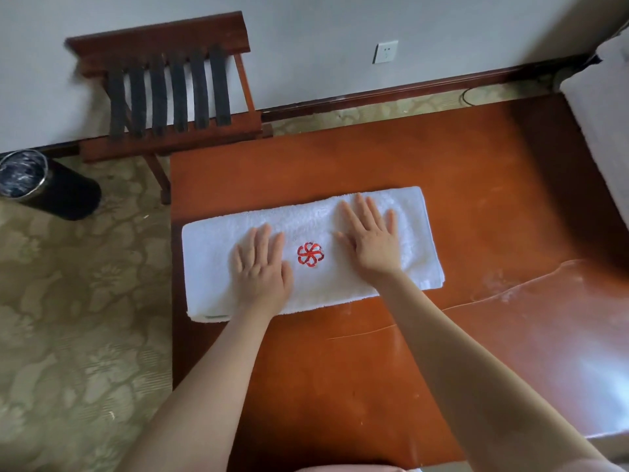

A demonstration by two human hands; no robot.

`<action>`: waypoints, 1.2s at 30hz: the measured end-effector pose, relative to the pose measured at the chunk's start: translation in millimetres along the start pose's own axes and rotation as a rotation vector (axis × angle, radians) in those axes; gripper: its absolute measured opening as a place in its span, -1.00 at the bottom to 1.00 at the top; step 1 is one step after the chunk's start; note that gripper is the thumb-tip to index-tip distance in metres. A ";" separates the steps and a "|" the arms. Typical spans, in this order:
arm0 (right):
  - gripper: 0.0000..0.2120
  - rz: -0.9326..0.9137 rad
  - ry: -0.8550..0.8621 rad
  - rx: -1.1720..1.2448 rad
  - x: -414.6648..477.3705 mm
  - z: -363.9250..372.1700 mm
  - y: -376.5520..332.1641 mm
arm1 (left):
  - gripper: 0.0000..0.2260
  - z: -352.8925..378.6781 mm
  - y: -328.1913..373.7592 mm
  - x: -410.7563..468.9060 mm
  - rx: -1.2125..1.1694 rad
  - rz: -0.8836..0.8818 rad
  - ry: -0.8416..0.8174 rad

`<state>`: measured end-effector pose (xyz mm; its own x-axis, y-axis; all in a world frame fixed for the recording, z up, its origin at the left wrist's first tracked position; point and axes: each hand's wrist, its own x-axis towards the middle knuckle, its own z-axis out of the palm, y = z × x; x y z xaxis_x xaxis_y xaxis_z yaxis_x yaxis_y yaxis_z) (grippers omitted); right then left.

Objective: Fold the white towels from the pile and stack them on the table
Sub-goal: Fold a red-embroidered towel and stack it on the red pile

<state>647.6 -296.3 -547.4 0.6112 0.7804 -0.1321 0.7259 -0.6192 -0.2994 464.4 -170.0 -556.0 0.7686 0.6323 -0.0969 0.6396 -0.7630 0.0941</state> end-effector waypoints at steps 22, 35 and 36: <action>-0.53 -0.193 -0.078 0.080 -19.2 7.2 -44.6 | -0.61 -0.4 9.1 -13.3 -0.153 -0.086 0.133; -0.47 -0.109 -0.133 -0.101 -21.6 22.2 -50.2 | -0.42 -16.4 -56.6 -55.8 -0.265 -0.636 -0.007; -0.46 -0.104 -0.144 -0.111 -21.0 20.9 -51.1 | -0.40 -21.2 -59.1 -50.3 -0.315 -0.651 0.020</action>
<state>591.1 -279.2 -549.1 0.4853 0.8402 -0.2420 0.8179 -0.5341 -0.2140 388.2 -153.9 -535.7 0.2280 0.9502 -0.2124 0.9392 -0.1572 0.3051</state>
